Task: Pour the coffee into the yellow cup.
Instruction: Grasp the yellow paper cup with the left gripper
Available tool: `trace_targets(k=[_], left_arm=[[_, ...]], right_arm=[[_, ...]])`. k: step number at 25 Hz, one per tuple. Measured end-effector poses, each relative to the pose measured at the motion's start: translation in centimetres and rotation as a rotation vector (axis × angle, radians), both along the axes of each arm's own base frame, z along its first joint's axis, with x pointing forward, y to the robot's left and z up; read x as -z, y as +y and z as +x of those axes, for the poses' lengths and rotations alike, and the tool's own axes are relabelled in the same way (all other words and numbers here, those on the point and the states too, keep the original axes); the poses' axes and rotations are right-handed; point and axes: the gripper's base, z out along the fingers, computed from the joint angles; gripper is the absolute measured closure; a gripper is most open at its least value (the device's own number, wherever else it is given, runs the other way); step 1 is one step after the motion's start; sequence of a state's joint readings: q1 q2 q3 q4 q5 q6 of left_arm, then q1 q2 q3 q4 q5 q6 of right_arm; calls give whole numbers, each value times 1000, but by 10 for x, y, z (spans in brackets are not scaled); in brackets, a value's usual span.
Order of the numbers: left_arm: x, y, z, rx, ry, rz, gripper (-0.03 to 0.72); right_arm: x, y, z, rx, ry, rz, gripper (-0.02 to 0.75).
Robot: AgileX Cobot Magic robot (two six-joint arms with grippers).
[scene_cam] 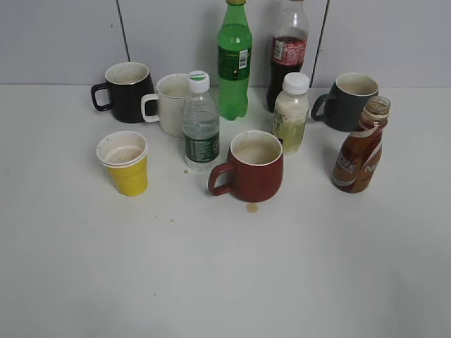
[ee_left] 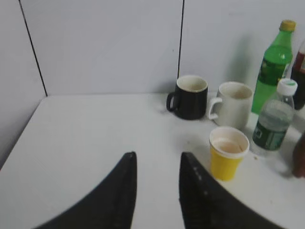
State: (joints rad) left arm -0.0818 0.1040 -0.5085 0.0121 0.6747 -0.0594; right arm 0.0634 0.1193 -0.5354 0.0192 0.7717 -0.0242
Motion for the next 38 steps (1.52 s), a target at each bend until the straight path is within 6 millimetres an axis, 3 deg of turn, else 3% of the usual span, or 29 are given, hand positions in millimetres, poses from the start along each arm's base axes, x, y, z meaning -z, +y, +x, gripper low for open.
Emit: trace_targets(k=[3,6,7,10,12,13,14,17,18,23,30,33,36,38], left_arm=[[8,-3,42,2,-130,2,449],[16,-6,65,8,-214,3,449],[23,-8,85,15,-251,7,449],[32,-11,110,21,-238,6,449],[47,-14,140,27,-202,5,449],[47,-14,140,27,-202,5,449],[65,-16,163,35,-164,-4,449],[78,-20,177,55,-160,-30,449],[99,-26,192,112,-127,-40,448],[149,-42,209,275,-22,-24,448],[209,-54,209,416,162,-45,436],[223,-56,206,460,203,-5,377],[232,-59,203,523,215,67,237],[232,-60,207,532,204,78,203]], right_arm=[[-5,2,27,0,-33,12,148],[-6,3,57,2,-72,4,148],[-8,4,66,1,-93,3,148],[-7,7,96,-9,-118,1,148],[-5,10,114,-15,-132,1,148],[-3,11,124,-16,-134,8,148],[-1,12,132,-13,-140,22,148],[16,14,160,-3,-75,38,148],[20,14,165,-2,-57,38,148],[47,17,189,9,-10,66,148],[97,37,188,-95,-21,44,148],[116,44,183,-161,-17,10,148],[129,48,182,-201,-25,-5,148],[135,49,185,-207,-33,-2,148]])
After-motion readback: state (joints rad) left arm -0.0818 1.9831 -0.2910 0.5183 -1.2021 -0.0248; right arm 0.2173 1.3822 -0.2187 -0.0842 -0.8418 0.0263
